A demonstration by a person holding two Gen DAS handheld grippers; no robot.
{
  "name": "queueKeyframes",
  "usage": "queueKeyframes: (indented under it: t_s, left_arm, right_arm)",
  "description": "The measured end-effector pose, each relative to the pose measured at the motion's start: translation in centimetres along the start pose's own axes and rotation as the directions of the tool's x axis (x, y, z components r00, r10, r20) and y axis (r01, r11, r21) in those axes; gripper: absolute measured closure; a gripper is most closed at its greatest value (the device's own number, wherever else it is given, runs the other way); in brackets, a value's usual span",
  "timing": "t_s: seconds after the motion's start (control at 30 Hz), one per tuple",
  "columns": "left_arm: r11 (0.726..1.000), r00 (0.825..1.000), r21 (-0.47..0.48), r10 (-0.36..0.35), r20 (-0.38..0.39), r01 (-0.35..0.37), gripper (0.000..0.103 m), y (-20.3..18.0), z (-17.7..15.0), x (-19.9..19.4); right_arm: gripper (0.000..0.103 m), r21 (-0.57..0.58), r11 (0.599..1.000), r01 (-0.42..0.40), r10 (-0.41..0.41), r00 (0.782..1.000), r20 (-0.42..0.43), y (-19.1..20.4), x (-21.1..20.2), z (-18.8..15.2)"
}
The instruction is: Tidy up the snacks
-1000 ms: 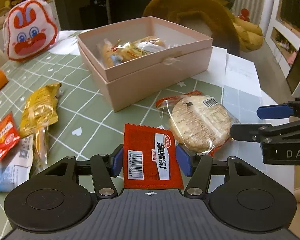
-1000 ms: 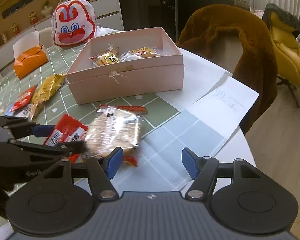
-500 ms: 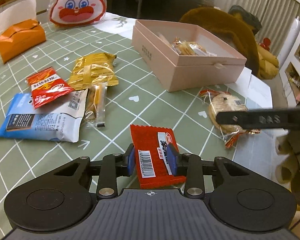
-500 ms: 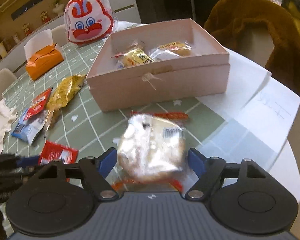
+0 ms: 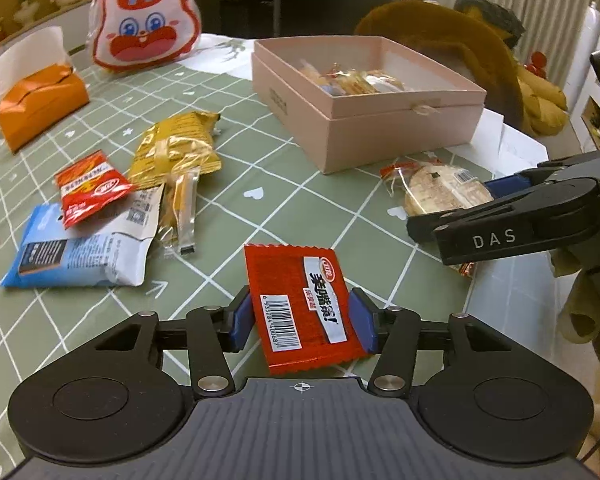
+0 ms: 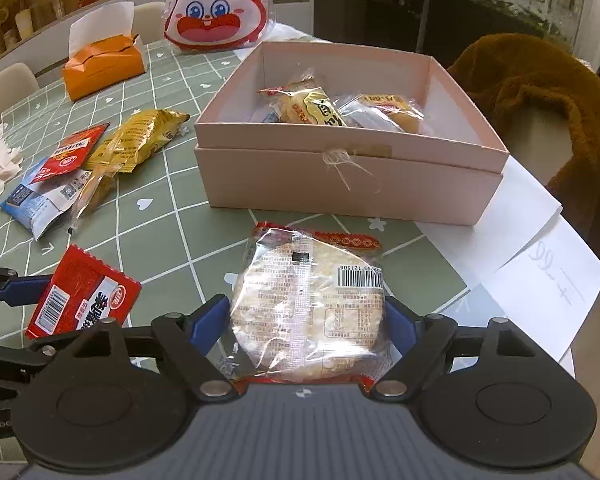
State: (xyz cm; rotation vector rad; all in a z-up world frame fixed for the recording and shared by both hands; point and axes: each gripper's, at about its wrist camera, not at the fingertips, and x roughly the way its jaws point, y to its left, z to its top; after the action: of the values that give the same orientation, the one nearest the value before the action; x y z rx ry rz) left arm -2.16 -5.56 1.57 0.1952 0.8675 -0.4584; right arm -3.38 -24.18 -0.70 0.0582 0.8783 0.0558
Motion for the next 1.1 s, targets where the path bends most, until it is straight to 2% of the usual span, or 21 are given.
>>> queueKeyframes:
  t_s: [0.07, 0.13, 0.23, 0.27, 0.33, 0.53, 0.77, 0.97, 1.1]
  left_arm:
    - [1.000, 1.000, -0.012, 0.002, -0.007, -0.002, 0.051, 0.1, 0.2, 0.0]
    - [0.999, 1.000, -0.048, -0.013, -0.006, 0.013, 0.061, 0.7, 0.3, -0.1]
    - [0.993, 0.999, -0.108, -0.044, 0.008, 0.045, 0.067, 1.7, 0.3, -0.3]
    - [0.993, 0.999, -0.109, -0.043, 0.014, 0.045, 0.067, 1.6, 0.3, -0.4]
    - [0.995, 0.999, -0.093, -0.027, 0.038, 0.031, 0.076, 1.3, 0.2, -0.7]
    - [0.996, 0.995, -0.079, -0.039, 0.088, 0.046, 0.087, 0.8, 0.7, -1.6]
    - [0.995, 0.991, -0.069, -0.063, 0.114, 0.071, 0.090, 0.3, 0.3, -2.3]
    - [0.988, 0.986, -0.107, -0.100, 0.136, 0.115, 0.092, 1.0, -0.6, -3.3]
    - [0.980, 0.983, -0.145, -0.116, 0.141, 0.137, 0.093, 1.7, -1.1, -4.3]
  right_arm:
    - [0.025, -0.011, 1.000, 0.005, -0.005, 1.000, -0.004, 0.0, -0.1, 0.0]
    - [0.025, -0.026, 1.000, 0.017, -0.017, 1.000, -0.002, 0.1, -0.4, -0.1]
    - [0.025, -0.023, 1.000, 0.018, -0.018, 1.000, -0.001, -0.3, -0.8, -0.4]
    - [0.025, -0.016, 1.000, 0.016, -0.016, 1.000, -0.002, -0.5, -1.0, -0.5]
    - [0.025, -0.013, 1.000, 0.018, -0.018, 1.000, 0.003, -0.8, -1.4, -0.6]
    - [0.025, -0.032, 0.999, 0.022, -0.021, 0.999, 0.024, -1.1, -2.6, -0.6]
    - [0.025, -0.062, 0.998, 0.015, -0.012, 0.999, 0.042, -0.4, -3.6, -0.7]
    - [0.025, -0.096, 0.995, 0.027, -0.019, 0.997, 0.079, 0.4, -5.0, -0.8]
    - [0.025, -0.072, 0.997, 0.027, -0.019, 0.994, 0.110, 0.1, -6.3, -0.4]
